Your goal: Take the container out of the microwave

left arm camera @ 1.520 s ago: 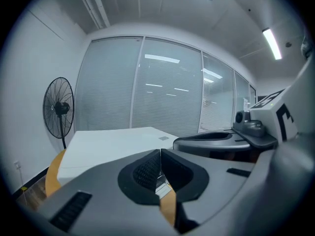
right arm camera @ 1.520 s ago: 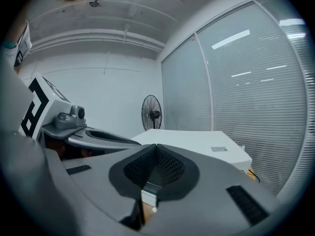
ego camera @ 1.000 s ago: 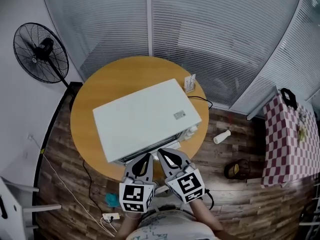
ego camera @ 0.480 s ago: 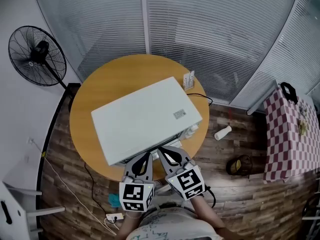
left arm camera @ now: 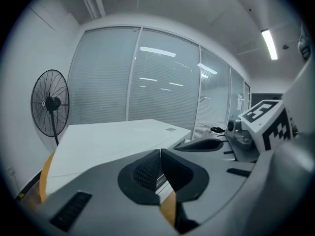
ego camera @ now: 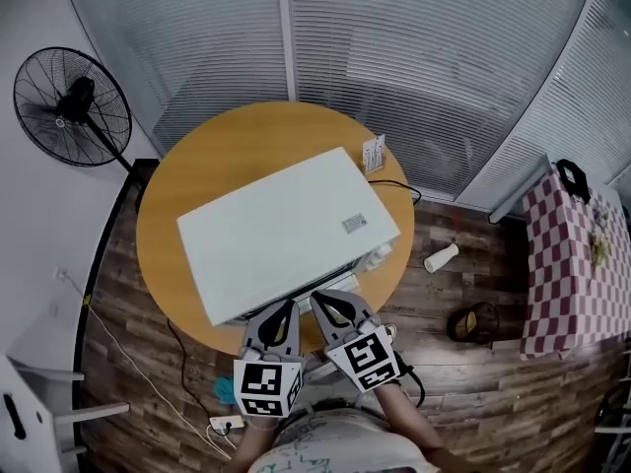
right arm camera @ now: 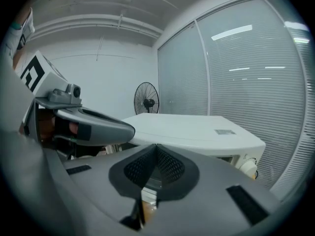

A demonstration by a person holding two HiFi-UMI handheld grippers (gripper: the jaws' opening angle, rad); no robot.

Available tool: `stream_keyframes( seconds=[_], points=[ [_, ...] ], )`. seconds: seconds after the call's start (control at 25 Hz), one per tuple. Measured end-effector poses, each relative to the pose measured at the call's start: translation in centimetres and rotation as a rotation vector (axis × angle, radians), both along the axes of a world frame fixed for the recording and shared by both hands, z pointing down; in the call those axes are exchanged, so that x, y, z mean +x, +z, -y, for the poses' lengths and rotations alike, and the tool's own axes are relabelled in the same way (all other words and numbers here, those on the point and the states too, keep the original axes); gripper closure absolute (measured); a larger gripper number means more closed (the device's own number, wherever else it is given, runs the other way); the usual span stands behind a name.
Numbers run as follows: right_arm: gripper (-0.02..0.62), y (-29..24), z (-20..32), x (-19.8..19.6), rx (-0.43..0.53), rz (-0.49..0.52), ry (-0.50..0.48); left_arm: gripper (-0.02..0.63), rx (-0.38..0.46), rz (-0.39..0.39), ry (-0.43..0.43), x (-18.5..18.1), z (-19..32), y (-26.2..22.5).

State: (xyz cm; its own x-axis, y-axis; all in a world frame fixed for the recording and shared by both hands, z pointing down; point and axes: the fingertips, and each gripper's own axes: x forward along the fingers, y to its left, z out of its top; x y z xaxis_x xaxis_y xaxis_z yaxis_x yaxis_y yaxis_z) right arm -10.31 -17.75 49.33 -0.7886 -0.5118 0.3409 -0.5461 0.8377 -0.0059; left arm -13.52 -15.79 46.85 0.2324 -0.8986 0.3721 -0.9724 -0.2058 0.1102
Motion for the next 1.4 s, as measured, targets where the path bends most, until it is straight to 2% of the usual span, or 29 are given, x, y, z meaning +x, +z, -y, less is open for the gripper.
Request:
stream_keyframes(
  seconds=[0.28, 0.6, 1.12, 1.32, 1.4],
  points=[
    [0.601, 3.3, 0.0, -0.6, -0.050, -0.038, -0.014, 0.591, -0.013, 0.003, -0.027, -0.8, -0.3, 0.4],
    [0.601, 7.7, 0.5, -1.8, 0.009, -0.202, -0.055, 0.591, -0.031, 0.011, -0.055, -1.9, -0.9, 0.8],
    [0.601, 13.1, 1.8, -3.8, 0.008, -0.320, -0.096, 0.591, -0.054, 0.007, -0.092, -4.3, -2.1, 1.8],
    [0.600, 13.3, 3.5, -4.5, 0.053, -0.341, -0.087, 0.591, -0.048, 0.000, -0.096, -4.6, -2.2, 1.8],
    [0.567, 13.4, 4.2, -4.8, 0.081, -0.366, -0.088, 0.591, -0.043, -0.005, -0.095, -4.6, -2.2, 1.8]
  ],
)
